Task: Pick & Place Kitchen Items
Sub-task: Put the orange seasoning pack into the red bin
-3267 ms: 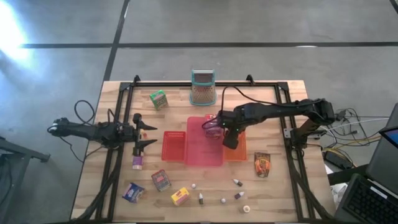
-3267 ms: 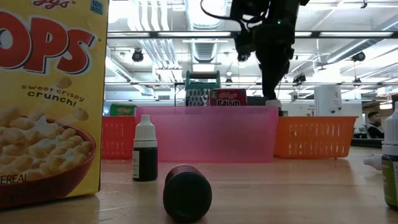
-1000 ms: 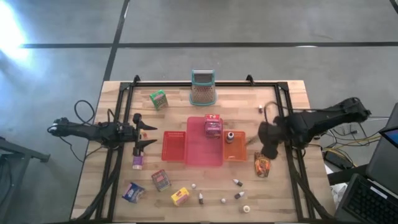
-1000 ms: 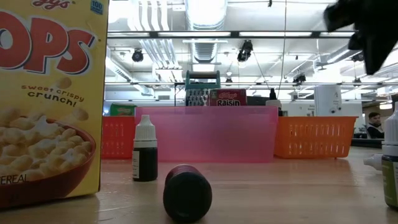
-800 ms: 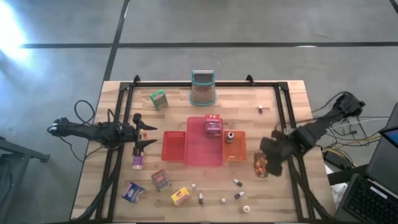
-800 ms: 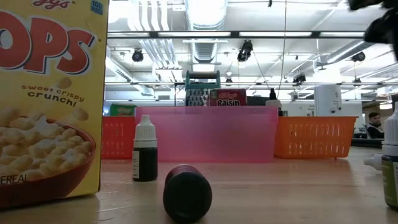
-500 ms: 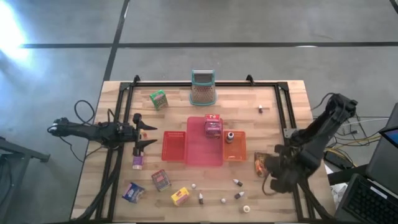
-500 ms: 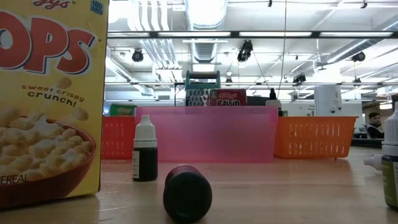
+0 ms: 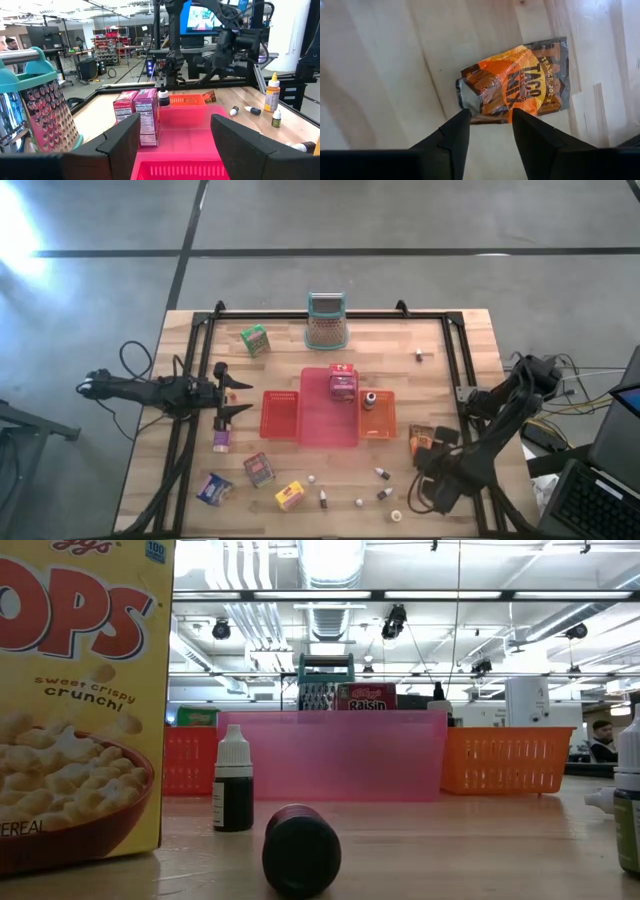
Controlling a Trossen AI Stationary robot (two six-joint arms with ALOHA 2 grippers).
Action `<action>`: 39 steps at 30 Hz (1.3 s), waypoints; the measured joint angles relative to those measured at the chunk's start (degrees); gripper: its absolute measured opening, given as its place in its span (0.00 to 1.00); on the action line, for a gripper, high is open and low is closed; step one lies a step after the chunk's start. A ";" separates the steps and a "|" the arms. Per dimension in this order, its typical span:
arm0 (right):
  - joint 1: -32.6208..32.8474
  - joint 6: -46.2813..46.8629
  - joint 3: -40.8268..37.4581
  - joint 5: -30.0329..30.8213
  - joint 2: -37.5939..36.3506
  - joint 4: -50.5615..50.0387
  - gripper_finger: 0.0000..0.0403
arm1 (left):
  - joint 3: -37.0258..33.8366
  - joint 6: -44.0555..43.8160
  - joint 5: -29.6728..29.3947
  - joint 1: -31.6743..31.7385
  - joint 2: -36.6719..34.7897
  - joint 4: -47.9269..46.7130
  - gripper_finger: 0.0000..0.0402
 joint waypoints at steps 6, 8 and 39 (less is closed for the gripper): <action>-0.02 0.94 0.10 0.86 3.00 0.02 0.41 | 0.00 0.02 0.00 0.00 0.01 0.00 0.62; -0.02 2.19 0.00 0.87 3.44 0.15 0.40 | 0.00 0.00 0.00 0.00 0.02 -0.01 0.62; -0.02 1.51 1.74 3.17 2.97 -5.24 0.02 | 0.00 0.02 -0.01 0.00 0.00 0.00 0.62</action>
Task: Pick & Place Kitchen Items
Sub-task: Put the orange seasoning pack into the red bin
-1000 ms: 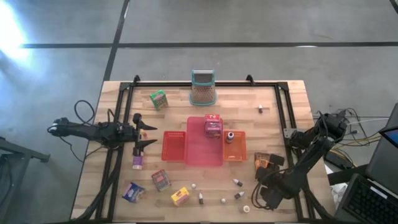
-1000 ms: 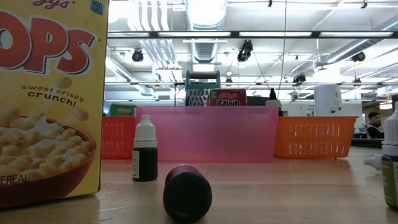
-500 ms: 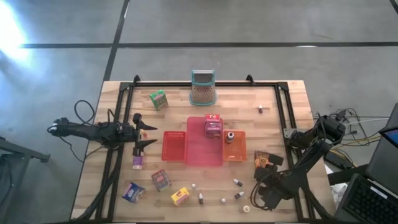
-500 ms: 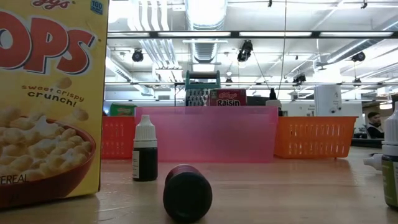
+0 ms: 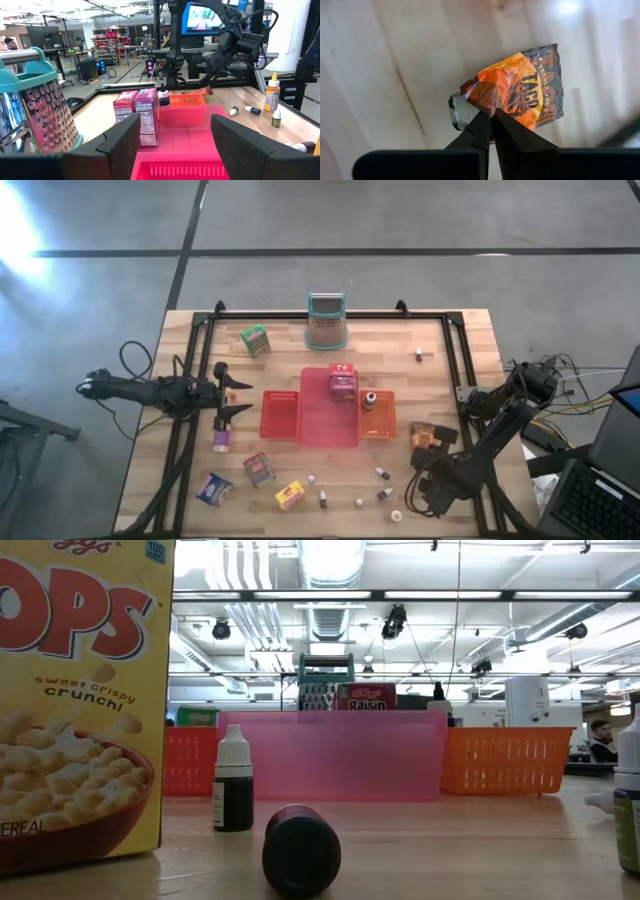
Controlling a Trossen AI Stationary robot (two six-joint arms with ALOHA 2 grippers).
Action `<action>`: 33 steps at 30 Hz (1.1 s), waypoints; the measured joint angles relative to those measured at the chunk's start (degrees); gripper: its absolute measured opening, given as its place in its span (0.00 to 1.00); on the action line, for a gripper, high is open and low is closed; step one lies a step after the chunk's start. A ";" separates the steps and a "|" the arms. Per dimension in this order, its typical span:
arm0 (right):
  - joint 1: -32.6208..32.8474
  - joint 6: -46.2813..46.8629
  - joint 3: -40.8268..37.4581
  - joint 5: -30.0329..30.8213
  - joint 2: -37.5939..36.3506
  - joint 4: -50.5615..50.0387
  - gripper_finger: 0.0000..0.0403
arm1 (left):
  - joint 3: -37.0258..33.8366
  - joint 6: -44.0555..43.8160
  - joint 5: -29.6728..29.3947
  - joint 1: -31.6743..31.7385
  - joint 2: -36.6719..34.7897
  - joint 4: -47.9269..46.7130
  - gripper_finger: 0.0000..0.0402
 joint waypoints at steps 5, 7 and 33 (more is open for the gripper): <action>0.15 2.56 6.08 0.80 -1.00 -13.00 0.02 | 0.00 0.00 0.00 0.00 0.01 0.00 0.62; 0.24 2.77 8.61 1.89 -0.98 -18.12 0.02 | 0.00 0.00 0.02 0.00 0.02 0.00 0.62; -0.35 -24.12 26.94 57.67 -2.27 -20.70 0.03 | 0.00 7.06 -0.20 0.00 0.00 2.40 0.62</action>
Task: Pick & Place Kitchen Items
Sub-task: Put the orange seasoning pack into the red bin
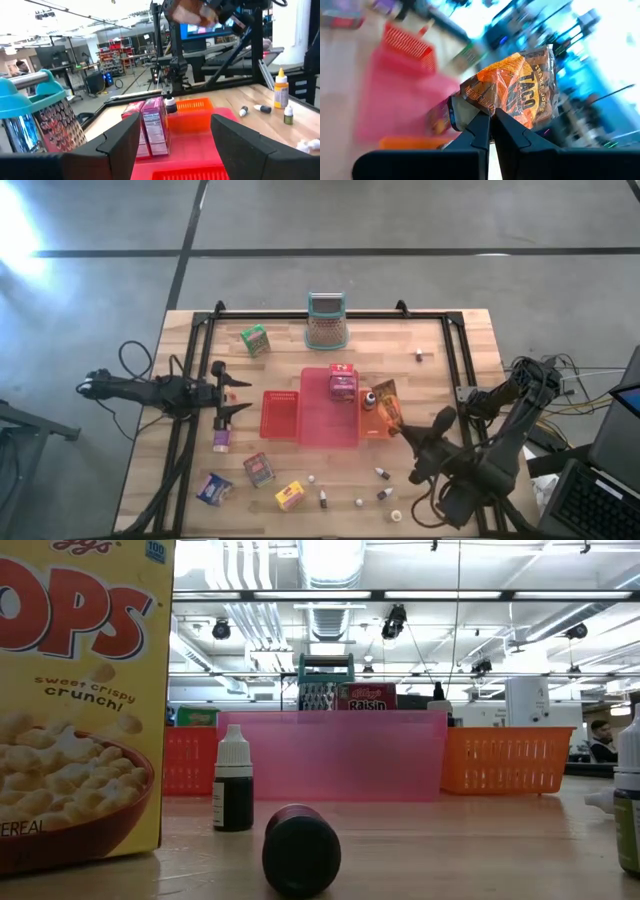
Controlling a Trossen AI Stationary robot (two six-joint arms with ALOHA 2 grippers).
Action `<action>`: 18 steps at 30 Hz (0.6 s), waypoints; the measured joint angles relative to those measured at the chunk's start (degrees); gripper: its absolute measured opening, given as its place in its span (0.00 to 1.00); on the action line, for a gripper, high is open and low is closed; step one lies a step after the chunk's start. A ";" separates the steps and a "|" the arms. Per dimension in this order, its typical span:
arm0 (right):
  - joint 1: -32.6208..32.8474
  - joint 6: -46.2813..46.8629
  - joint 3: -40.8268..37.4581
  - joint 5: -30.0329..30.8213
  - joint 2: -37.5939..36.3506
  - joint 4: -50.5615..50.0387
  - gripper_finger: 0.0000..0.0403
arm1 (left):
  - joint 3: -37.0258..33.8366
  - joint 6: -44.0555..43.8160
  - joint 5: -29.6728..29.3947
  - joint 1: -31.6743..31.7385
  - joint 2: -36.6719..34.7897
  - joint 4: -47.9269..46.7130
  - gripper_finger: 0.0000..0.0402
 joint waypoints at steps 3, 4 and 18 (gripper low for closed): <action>-1.30 -2.25 -1.03 5.23 0.00 0.14 0.03 | 0.00 0.00 0.00 0.00 0.02 -0.39 0.62; -2.00 -2.90 -1.42 6.04 0.04 0.14 0.03 | 0.00 0.00 0.00 0.00 0.02 -0.34 0.62; -13.44 -29.81 -2.08 -6.83 1.62 17.55 0.02 | 0.00 -17.91 0.21 0.00 0.01 11.82 0.62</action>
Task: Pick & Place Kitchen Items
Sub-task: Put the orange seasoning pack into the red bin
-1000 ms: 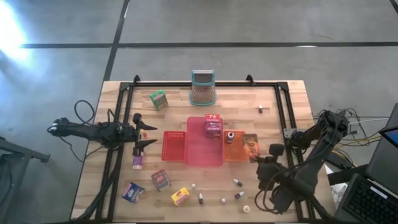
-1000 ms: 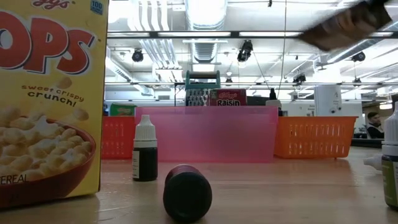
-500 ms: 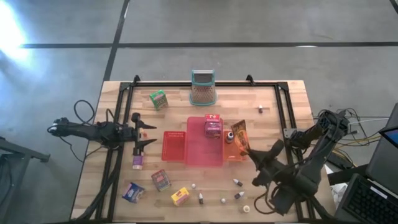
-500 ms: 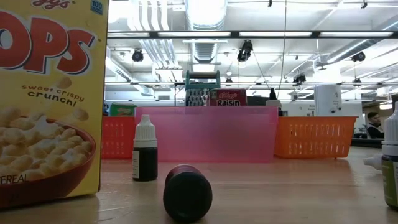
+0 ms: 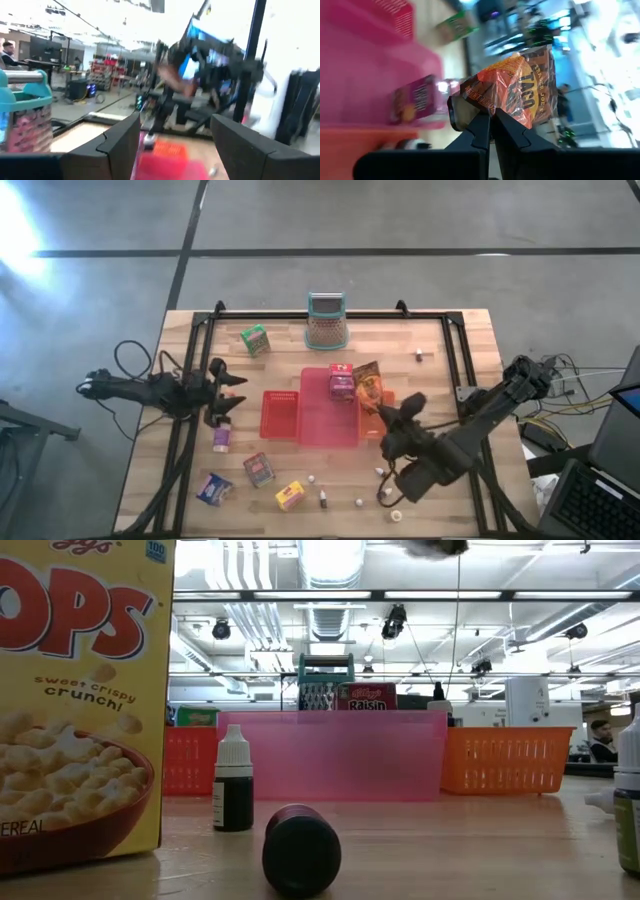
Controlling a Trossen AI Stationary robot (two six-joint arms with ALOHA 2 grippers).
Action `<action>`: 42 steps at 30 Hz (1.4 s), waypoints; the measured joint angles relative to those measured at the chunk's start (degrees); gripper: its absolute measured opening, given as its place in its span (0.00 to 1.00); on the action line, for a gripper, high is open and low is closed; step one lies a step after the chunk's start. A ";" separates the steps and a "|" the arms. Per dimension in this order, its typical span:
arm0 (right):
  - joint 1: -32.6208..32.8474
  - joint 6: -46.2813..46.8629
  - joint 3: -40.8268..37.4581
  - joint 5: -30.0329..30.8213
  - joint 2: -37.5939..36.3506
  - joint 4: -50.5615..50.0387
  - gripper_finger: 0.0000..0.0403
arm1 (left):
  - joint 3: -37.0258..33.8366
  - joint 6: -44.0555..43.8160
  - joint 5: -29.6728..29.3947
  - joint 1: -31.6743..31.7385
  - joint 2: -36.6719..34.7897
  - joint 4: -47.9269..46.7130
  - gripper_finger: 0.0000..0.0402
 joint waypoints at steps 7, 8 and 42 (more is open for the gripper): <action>-0.73 -22.81 0.00 -13.91 0.02 20.41 0.02 | 0.00 -8.45 -0.04 0.00 -0.01 11.18 0.62; -0.75 -24.55 0.00 -15.13 0.02 22.15 0.02 | 0.00 -9.62 -0.04 0.00 -0.01 12.20 0.62; -7.59 -66.85 0.37 -27.74 0.39 36.57 0.02 | 19.67 -35.77 -1.12 0.28 29.43 1.95 0.62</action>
